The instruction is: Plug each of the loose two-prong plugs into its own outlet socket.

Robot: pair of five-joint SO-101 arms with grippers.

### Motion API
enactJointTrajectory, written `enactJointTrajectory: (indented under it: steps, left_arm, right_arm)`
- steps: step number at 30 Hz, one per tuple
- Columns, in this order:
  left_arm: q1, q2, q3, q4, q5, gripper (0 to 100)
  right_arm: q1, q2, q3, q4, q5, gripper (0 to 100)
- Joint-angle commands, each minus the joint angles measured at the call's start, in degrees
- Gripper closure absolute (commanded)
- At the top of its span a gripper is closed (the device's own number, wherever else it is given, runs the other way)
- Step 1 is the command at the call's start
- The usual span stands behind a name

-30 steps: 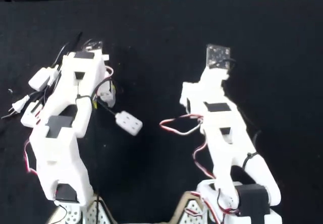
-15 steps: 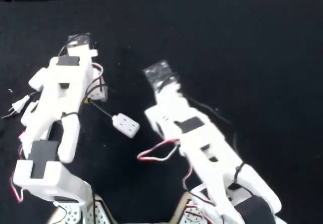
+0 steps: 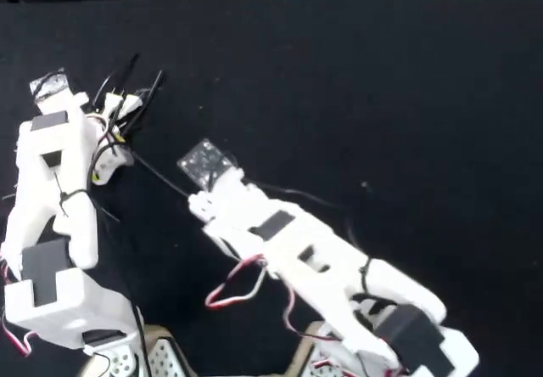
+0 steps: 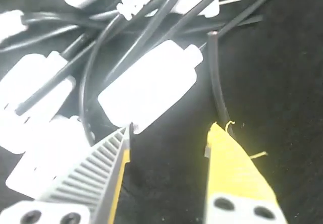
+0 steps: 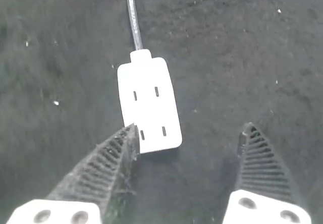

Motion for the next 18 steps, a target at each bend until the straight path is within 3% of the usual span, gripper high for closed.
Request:
enactJointTrajectory:
  steps: [1, 6, 12, 18]
  left_arm:
    - [0.31, 1.58, -0.48, -3.69, 4.57, 76]
    - [0.48, 4.13, -0.92, -5.45, 5.36, 76]
    - [0.22, 4.13, -0.92, -5.27, 5.27, 76]
    - [0.13, 4.13, -0.92, -5.27, 5.27, 76]
  right_arm:
    - [-1.05, 2.51, -5.05, 0.44, 0.44, 69.1]
    - [-1.05, 5.14, -7.16, 0.79, 0.44, 69.1]
    - [-1.49, 0.40, -11.38, 10.99, 0.44, 69.1]
    - [-4.57, 1.71, -8.13, 6.42, 1.76, 69.1]
